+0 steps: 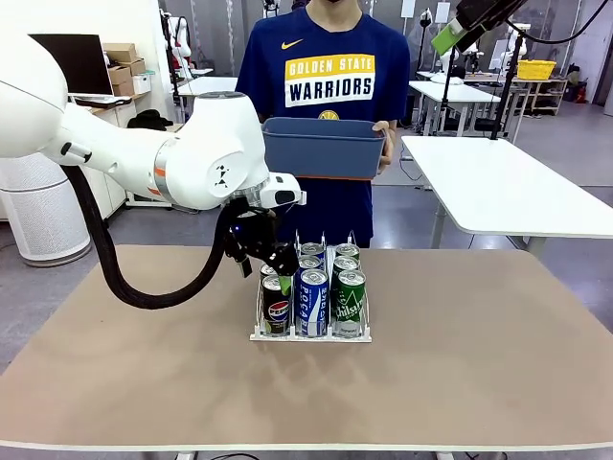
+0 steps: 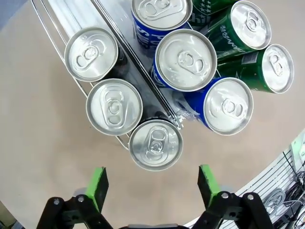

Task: Fill the beverage cans into the dispenser.
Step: Place the picked Pepsi coke in the line of the Automatic Can Dispenser with the same cans.

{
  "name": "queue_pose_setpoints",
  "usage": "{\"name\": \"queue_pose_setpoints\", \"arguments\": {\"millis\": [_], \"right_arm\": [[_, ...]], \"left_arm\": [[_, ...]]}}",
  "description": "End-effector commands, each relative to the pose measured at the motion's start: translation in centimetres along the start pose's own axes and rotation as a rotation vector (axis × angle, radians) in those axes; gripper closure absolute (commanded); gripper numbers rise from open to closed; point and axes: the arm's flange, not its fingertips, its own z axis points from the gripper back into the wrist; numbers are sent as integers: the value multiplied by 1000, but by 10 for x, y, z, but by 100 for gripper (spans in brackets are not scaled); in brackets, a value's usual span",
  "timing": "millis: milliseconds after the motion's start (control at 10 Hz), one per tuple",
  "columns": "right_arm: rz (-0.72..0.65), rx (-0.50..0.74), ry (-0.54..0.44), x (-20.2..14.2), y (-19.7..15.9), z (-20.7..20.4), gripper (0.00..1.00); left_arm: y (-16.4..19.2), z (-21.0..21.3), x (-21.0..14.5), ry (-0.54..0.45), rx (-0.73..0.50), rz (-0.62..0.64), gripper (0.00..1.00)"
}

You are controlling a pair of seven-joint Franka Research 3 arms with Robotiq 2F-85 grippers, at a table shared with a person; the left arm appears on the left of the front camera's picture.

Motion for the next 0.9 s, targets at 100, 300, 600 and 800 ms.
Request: {"name": "queue_pose_setpoints", "arguments": {"millis": [100,300,600,800], "right_arm": [[2,8,6,-1,1,0,0],[2,8,6,-1,1,0,0],[2,8,6,-1,1,0,0],[2,8,6,-1,1,0,0]], "left_arm": [[1,1,3,-2,3,-3,0],[0,-2,0,3,-1,0,0],[34,59,-25,-75,-110,-37,0],[82,116,-38,-108,-75,-78,0]]}}
